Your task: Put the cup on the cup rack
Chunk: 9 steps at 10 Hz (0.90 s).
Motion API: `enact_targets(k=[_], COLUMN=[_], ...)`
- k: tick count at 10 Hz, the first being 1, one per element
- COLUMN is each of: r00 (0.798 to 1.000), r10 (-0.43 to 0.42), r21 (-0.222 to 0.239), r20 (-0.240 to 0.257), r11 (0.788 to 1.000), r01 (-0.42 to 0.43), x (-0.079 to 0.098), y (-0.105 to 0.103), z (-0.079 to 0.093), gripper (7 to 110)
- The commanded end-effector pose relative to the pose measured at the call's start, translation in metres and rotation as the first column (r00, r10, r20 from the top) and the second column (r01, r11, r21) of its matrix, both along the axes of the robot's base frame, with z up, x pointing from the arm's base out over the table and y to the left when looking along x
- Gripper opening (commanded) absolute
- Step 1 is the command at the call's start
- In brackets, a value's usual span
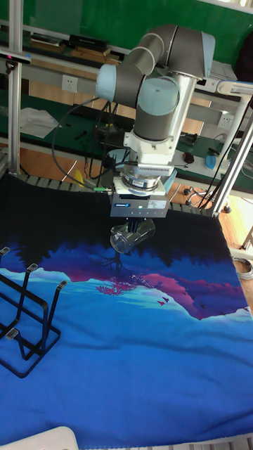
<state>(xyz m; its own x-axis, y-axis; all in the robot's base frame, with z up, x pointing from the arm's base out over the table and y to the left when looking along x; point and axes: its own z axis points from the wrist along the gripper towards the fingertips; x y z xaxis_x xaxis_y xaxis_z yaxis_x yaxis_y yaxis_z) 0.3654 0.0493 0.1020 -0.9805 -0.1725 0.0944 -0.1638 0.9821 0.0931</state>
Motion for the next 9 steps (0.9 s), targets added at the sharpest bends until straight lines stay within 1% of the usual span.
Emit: enact_targets(k=[1, 2, 3, 4, 5, 6, 7, 8, 9], r00=[0.984, 0.977, 0.971, 0.966, 0.966, 0.968, 0.971, 0.976, 0.976], r10=[-0.052, -0.064, -0.056, -0.067, -0.077, -0.075, -0.069, -0.059, -0.051], r21=[0.098, 0.126, 0.131, 0.113, 0.099, 0.099, 0.096, 0.086, 0.081], r20=[-0.169, -0.204, -0.234, -0.248, -0.245, -0.239, -0.229, -0.210, -0.212], r11=[0.993, 0.988, 0.987, 0.989, 0.990, 0.990, 0.991, 0.993, 0.994], r01=[0.069, 0.091, 0.088, 0.098, 0.104, 0.101, 0.093, 0.078, 0.069], x=[-0.046, -0.050, -0.055, -0.060, -0.062, -0.062, -0.060, -0.056, -0.057], y=[0.032, 0.043, 0.048, 0.055, 0.060, 0.061, 0.057, 0.050, 0.044], z=[0.006, 0.006, 0.002, -0.008, -0.018, -0.024, -0.026, -0.026, -0.022], gripper=[7, 7, 7, 7, 7, 7, 7, 7, 7])
